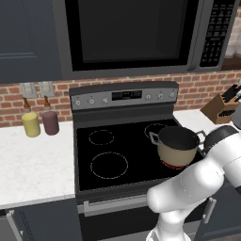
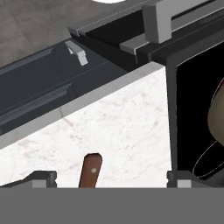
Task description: Put the lime and bell pepper in the pot. Retrieve the spatula and lightly stir the vegetables in the pot.
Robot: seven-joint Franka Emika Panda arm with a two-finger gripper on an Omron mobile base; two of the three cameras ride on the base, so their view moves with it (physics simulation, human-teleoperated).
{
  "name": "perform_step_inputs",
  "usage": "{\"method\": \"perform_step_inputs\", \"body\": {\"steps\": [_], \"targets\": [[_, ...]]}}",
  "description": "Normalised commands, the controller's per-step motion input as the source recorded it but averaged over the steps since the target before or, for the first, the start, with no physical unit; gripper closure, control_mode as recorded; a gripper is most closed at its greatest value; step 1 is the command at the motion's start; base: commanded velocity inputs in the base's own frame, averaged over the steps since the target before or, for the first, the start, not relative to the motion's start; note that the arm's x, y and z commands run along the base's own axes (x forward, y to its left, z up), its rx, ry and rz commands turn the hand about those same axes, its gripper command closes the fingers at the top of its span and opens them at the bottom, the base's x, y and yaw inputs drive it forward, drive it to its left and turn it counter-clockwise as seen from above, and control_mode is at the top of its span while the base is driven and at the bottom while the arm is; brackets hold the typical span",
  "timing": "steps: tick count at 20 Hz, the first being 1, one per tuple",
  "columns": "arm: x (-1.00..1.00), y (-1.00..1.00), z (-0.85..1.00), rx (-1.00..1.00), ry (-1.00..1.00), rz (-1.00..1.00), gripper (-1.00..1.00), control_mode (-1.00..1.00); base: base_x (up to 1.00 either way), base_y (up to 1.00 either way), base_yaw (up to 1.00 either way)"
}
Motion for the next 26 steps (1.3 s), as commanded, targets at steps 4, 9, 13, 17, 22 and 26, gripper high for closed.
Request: {"method": "perform_step_inputs", "body": {"steps": [4, 9, 13, 17, 22, 26], "targets": [[0.40, 0.00, 0.00, -0.01, 0.04, -0.05, -1.00, -1.00, 0.00, 0.00, 0.00], [0.48, 0.00, -0.13, -0.02, 0.10, -0.03, -1.00, -1.00, 0.00, 0.00, 0.00], [0.27, 0.00, -0.28, -0.01, 0.11, -0.01, -1.00, -1.00, 0.00, 0.00, 0.00], [0.07, -0.05, -0.31, 0.00, 0.09, -0.01, -1.00, -1.00, 0.00, 0.00, 0.00], [0.17, -0.07, -0.18, 0.00, 0.07, 0.00, -1.00, -1.00, 0.00, 0.00, 0.00], [0.27, -0.15, -0.03, 0.00, 0.04, 0.00, -1.00, -1.00, 0.00, 0.00, 0.00]]}}
